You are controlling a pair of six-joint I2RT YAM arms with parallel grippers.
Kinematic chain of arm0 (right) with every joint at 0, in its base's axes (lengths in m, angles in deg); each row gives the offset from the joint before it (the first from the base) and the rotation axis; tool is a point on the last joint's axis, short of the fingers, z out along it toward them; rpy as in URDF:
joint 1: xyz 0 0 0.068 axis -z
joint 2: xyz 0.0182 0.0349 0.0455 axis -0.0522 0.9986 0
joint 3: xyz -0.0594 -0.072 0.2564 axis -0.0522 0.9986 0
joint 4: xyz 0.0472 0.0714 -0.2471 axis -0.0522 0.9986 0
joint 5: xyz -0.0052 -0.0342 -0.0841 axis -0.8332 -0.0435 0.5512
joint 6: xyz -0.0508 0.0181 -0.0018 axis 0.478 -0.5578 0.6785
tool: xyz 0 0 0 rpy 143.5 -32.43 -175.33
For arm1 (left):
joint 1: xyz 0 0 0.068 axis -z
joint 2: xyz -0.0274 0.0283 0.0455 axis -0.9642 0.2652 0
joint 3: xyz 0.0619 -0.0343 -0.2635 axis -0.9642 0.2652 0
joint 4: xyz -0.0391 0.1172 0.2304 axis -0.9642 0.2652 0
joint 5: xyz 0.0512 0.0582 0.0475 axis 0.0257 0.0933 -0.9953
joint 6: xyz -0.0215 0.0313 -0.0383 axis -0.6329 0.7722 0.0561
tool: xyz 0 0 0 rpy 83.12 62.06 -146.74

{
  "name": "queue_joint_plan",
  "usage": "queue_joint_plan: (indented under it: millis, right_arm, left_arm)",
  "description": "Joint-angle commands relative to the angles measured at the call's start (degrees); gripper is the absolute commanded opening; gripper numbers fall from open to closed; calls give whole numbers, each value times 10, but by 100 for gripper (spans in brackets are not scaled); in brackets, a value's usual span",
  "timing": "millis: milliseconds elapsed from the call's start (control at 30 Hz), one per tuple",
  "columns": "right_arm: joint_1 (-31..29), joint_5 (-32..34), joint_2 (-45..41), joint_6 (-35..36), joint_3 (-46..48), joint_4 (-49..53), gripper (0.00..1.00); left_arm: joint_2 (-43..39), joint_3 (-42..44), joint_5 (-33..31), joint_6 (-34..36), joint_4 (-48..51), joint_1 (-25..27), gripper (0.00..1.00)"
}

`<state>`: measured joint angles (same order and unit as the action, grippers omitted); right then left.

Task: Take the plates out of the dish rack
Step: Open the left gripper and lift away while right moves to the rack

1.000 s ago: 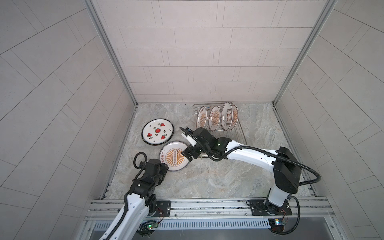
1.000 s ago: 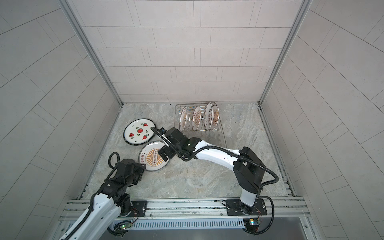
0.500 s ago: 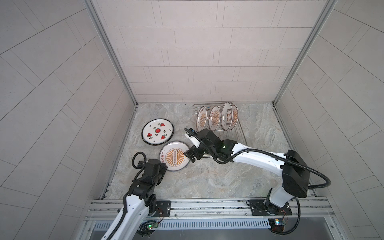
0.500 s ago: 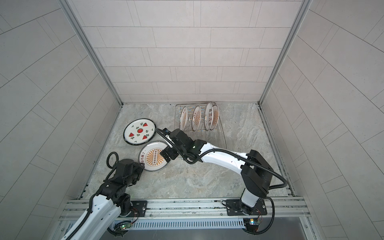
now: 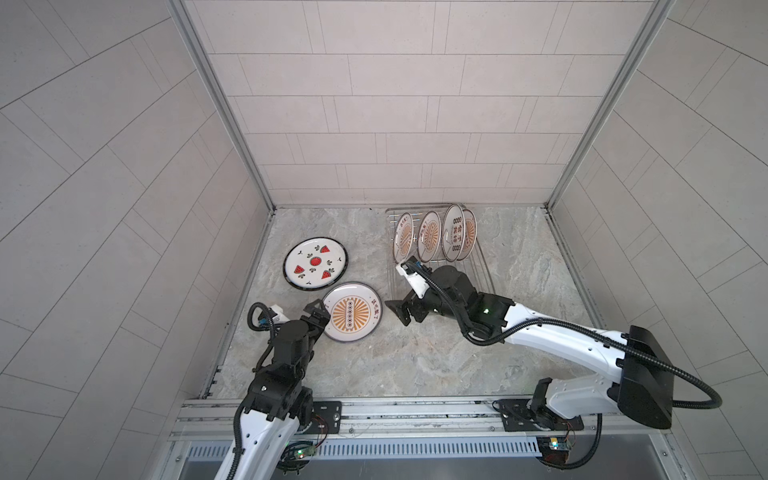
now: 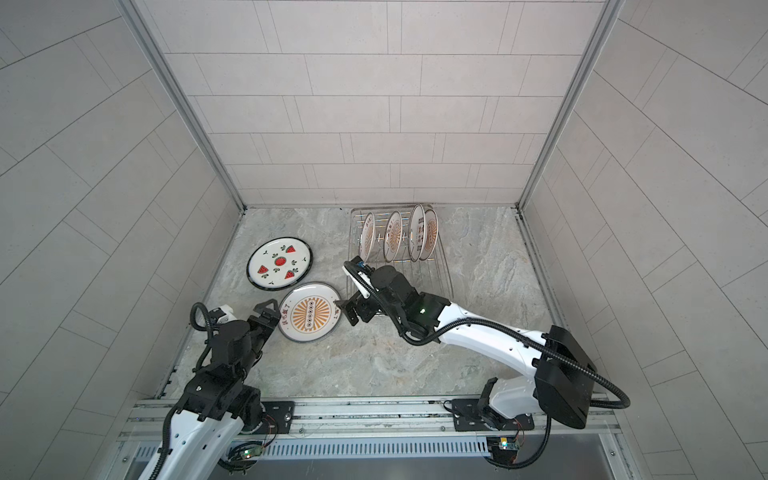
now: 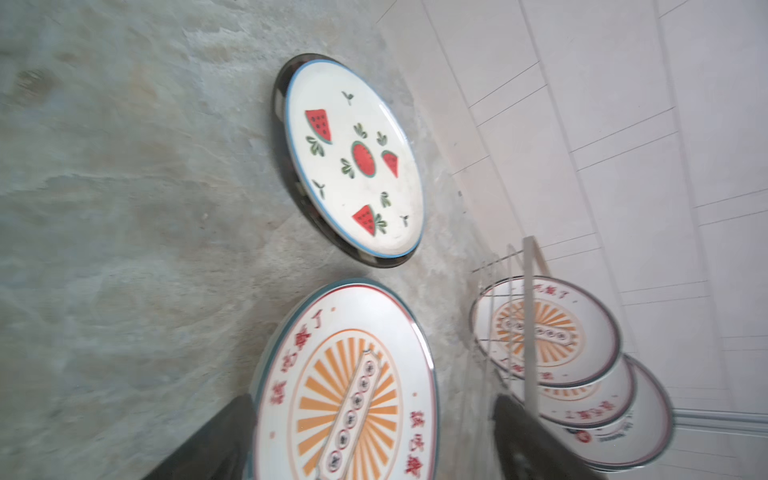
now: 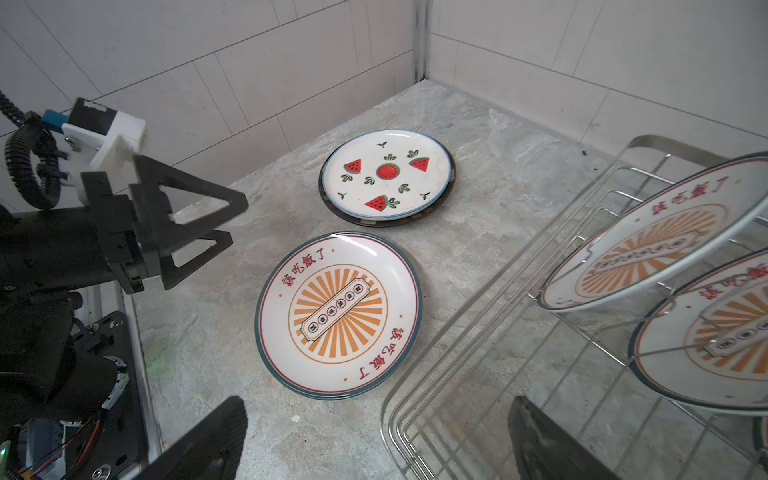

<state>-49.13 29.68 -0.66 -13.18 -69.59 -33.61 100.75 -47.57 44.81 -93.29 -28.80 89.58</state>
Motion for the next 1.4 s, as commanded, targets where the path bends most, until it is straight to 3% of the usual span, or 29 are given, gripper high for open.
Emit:
queue_joint_plan:
  millis: [0,367,600,767,1000,1200,1267,1367]
  right_arm:
    - [9,61,-43,-3,24,-30,99]
    - [88,102,-126,-64,62,-8,100]
    - [147,113,-139,-107,69,13,100]
    - [182,125,-143,-137,60,35,100]
    - [207,149,-135,-144,10,98,100]
    - [224,149,-96,-137,-29,125,99]
    - [230,160,-69,-137,-50,141,96]
    - [239,171,-19,-134,-90,158,80]
  left_arm:
    - [28,22,64,88,-174,-1,100]
    - [311,15,239,153,-562,38,100]
    - [444,-28,252,266,-615,131,100]
    - [429,-31,226,335,-592,206,100]
    - [348,-23,250,348,-542,207,100]
    - [410,-8,344,342,-671,207,100]
    - [428,-17,353,342,-674,207,100]
    - [454,-30,346,347,-667,207,100]
